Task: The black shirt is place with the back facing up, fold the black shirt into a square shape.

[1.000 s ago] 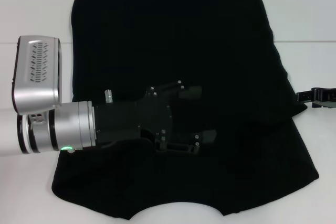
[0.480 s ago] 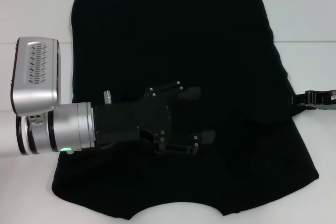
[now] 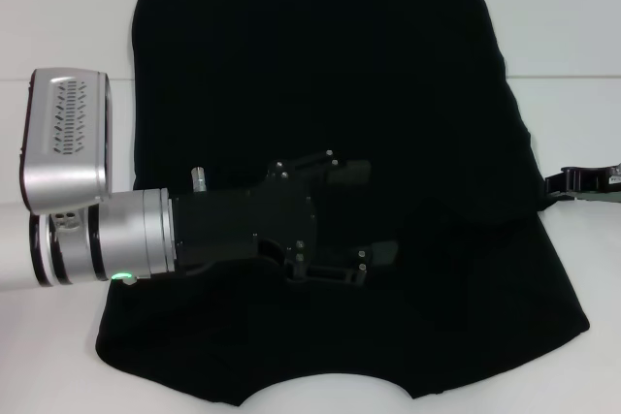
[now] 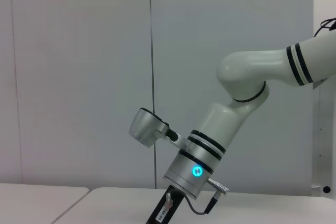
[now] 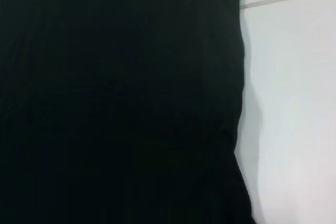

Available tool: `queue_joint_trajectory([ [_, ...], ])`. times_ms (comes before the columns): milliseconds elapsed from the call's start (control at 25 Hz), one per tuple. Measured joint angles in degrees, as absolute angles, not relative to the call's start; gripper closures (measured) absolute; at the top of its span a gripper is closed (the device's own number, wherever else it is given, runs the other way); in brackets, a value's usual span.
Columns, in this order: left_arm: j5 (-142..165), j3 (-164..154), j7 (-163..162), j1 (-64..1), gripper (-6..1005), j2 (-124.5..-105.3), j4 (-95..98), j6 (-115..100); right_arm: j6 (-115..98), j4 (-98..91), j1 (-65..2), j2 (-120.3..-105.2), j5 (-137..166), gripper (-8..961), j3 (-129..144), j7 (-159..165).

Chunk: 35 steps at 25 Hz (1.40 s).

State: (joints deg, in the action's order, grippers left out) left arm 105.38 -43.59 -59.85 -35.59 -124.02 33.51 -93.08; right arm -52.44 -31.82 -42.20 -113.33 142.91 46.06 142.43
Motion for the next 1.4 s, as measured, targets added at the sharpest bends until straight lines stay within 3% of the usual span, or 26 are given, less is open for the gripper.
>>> queue_joint_trajectory([
  [720, 105.38, -43.59, -59.85, -35.51, 62, -124.02, 33.69, -93.08, -52.55, -31.92, -41.99, -113.47, 142.91, 955, 46.68, 142.15],
  [1120, 105.35, -43.59, -59.85, -35.50, 62, -124.02, 33.63, -93.14, -52.38, -32.46, -41.48, -112.80, 142.91, 954, 46.13, 142.48],
  [1240, 105.33, -43.59, -59.85, -35.50, 62, -124.02, 33.63, -93.15, -51.92, -32.46, -41.48, -112.83, 142.91, 798, 46.32, 142.30],
  [1400, 105.30, -43.59, -59.86, -35.50, 63, -124.02, 33.64, -93.21, -50.92, -32.08, -41.67, -113.05, 142.91, 715, 46.42, 142.27],
])
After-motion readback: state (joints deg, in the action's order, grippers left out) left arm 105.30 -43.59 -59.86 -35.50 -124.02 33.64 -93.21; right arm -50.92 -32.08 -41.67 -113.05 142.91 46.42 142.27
